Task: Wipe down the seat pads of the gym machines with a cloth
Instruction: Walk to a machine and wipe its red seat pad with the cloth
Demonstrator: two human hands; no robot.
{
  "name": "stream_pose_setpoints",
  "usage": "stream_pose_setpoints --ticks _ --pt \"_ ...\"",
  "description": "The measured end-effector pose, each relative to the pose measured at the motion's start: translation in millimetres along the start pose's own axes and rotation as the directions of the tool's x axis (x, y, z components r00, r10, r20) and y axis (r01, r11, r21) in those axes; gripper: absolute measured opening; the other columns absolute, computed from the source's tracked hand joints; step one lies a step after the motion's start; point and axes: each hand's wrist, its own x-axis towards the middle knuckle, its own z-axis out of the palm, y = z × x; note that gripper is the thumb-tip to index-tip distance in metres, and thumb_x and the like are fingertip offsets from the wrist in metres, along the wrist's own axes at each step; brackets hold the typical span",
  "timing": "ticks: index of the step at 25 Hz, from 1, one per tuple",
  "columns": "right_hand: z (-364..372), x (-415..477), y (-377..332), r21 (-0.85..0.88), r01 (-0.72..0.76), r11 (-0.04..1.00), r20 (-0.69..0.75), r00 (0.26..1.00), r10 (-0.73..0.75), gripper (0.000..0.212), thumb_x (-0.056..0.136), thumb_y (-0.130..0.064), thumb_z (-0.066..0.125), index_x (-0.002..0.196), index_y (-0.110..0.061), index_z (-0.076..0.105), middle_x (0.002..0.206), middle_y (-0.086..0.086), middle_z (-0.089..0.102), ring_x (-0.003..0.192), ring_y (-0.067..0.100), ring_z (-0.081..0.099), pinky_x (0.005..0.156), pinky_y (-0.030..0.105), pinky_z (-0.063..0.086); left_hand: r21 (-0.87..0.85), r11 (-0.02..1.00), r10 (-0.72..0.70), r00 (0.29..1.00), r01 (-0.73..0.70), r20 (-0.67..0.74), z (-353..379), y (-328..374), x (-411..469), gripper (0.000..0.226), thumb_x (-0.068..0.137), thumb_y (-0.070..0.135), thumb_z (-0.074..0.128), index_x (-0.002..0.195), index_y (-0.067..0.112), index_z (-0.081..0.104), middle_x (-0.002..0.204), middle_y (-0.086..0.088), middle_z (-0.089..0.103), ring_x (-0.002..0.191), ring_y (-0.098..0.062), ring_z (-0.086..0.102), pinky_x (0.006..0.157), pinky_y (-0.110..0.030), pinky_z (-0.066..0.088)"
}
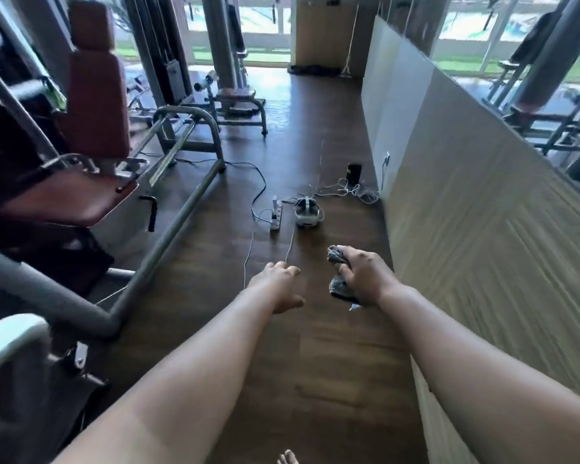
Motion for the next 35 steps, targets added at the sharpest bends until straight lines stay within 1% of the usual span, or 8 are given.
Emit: stream_pose_setpoints --ticks 6,11,14,18,23,26,29,35 --pt "0.9 157.2 -38.1 0.021 0.152 0.988 0.037 0.988 -0.153 0.042 0.099 -0.022 0.056 0.141 -0.020 0.057 0.132 0.009 0.067 0.122 0.028 0.061 0.098 0.028 0.044 -0.042 0.991 -0.127 0.992 0.126 -0.018 -55.5 -82.2 100.7 0.080 0.086 0.059 0.070 0.153 0.032 0.038 0.150 -0.002 0.043 0.142 -0.027 0.037 0.115 -0.043 0.040" --pt "24.8 299.9 -74.0 0.045 0.298 0.953 0.080 0.950 -0.301 0.036 0.096 -0.024 0.059 0.131 -0.020 0.063 0.124 0.011 0.070 0.116 0.031 0.064 0.094 0.031 0.047 -0.097 0.961 -0.265 0.963 0.261 -0.038 -87.1 -158.2 179.6 0.081 0.086 0.061 0.071 0.153 0.031 0.039 0.150 -0.001 0.043 0.142 -0.025 0.038 0.113 -0.041 0.040" --pt "39.7 392.6 -101.2 0.045 0.411 0.910 0.136 0.900 -0.414 0.027 0.097 -0.032 0.057 0.123 -0.024 0.065 0.117 0.010 0.073 0.108 0.032 0.066 0.089 0.033 0.050 -0.163 0.917 -0.377 0.924 0.363 -0.060 -109.8 -207.2 229.6 0.080 0.086 0.060 0.070 0.153 0.031 0.039 0.150 -0.003 0.044 0.141 -0.026 0.038 0.114 -0.043 0.040" --pt "56.8 497.7 -153.6 0.052 0.540 0.840 0.233 0.811 -0.536 0.029 0.099 -0.037 0.057 0.125 -0.026 0.064 0.117 0.007 0.073 0.109 0.030 0.066 0.087 0.031 0.047 -0.246 0.832 -0.527 0.847 0.498 -0.070 -140.6 -267.3 275.7 0.080 0.086 0.060 0.070 0.153 0.031 0.039 0.149 -0.003 0.045 0.140 -0.026 0.040 0.114 -0.044 0.040" --pt "104.8 597.6 -250.8 0.098 0.676 0.730 0.324 0.672 -0.666 0.034 0.098 -0.030 0.056 0.131 -0.020 0.063 0.122 0.009 0.071 0.114 0.031 0.063 0.091 0.030 0.045 -0.327 0.709 -0.674 0.737 0.625 -0.053 -164.9 -364.6 304.9 0.080 0.084 0.058 0.072 0.152 0.030 0.041 0.149 -0.002 0.046 0.139 -0.028 0.040 0.113 -0.044 0.041" --pt "150.7 649.6 -318.2 0.141 0.731 0.667 0.351 0.594 -0.724 0.031 0.097 -0.026 0.057 0.125 -0.016 0.064 0.119 0.010 0.072 0.113 0.032 0.064 0.094 0.037 0.049 -0.359 0.648 -0.732 0.680 0.672 -0.049 -171.6 -443.1 315.5 0.079 0.084 0.057 0.071 0.152 0.032 0.041 0.147 -0.003 0.046 0.139 -0.028 0.040 0.114 -0.046 0.038" --pt "200.1 697.3 -390.2 0.156 0.760 0.631 0.373 0.546 -0.750 0.030 0.097 -0.026 0.058 0.125 -0.016 0.063 0.117 0.009 0.072 0.110 0.033 0.065 0.093 0.038 0.049 -0.404 0.593 -0.769 0.639 0.696 -0.028 -180.3 -530.5 320.4 0.080 0.083 0.057 0.070 0.152 0.030 0.041 0.146 -0.003 0.046 0.140 -0.029 0.039 0.113 -0.052 0.039" --pt "273.1 778.6 -523.5 0.228 0.751 0.620 0.413 0.502 -0.760 0.032 0.097 -0.030 0.060 0.127 -0.022 0.064 0.111 0.006 0.073 0.103 0.030 0.066 0.086 0.034 0.049 -0.475 0.512 -0.812 0.584 0.716 0.005 -203.0 -686.4 322.6 0.071 0.084 0.049 0.069 0.147 0.025 0.048 0.139 -0.006 0.050 0.134 -0.031 0.041 0.104 -0.044 0.046"
